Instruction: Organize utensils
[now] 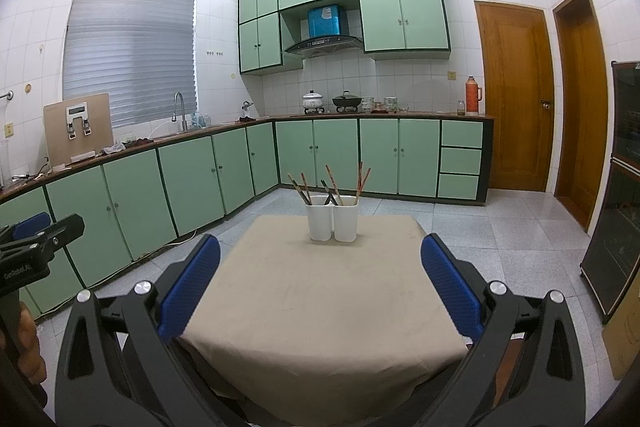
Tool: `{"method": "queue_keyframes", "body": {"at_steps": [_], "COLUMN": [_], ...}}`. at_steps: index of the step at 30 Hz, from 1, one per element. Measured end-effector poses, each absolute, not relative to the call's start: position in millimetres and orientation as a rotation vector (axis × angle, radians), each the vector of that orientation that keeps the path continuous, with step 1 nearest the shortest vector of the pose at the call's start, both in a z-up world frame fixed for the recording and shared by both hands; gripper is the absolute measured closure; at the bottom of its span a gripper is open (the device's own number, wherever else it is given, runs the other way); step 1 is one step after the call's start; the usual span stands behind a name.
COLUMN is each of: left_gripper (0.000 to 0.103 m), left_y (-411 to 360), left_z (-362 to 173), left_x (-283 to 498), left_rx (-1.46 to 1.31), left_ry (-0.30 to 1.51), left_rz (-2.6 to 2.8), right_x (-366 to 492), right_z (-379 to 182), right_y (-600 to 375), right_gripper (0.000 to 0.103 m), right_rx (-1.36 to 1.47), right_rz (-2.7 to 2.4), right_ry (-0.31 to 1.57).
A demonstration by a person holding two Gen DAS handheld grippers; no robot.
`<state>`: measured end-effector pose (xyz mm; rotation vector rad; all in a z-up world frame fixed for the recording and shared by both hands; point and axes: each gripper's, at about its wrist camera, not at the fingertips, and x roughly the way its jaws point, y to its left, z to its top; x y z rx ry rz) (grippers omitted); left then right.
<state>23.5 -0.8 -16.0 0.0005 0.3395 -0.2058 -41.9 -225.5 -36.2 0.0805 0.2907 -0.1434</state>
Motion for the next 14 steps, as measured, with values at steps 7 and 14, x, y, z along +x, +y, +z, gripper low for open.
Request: {"method": "queue_keyframes", "body": {"at_steps": [7,14], "left_gripper": [0.006,0.006], "left_y": [-1.9,0.1], "left_z": [-15.4,-18.4], "left_x": [24.2,22.7], "left_rx": [-0.002,-0.008], "left_ry": [0.335,0.327], "left_rz": [-0.202,-0.208], "right_x": [-42.9,-43.0], "right_z": [-36.9,-36.7], "right_y": [-224.7,-225.9], "right_gripper": [0.006,0.006], "right_rx": [0.079,0.080], "right_rz": [-0.144,-0.145], "right_ry": [0.290,0.290]}}
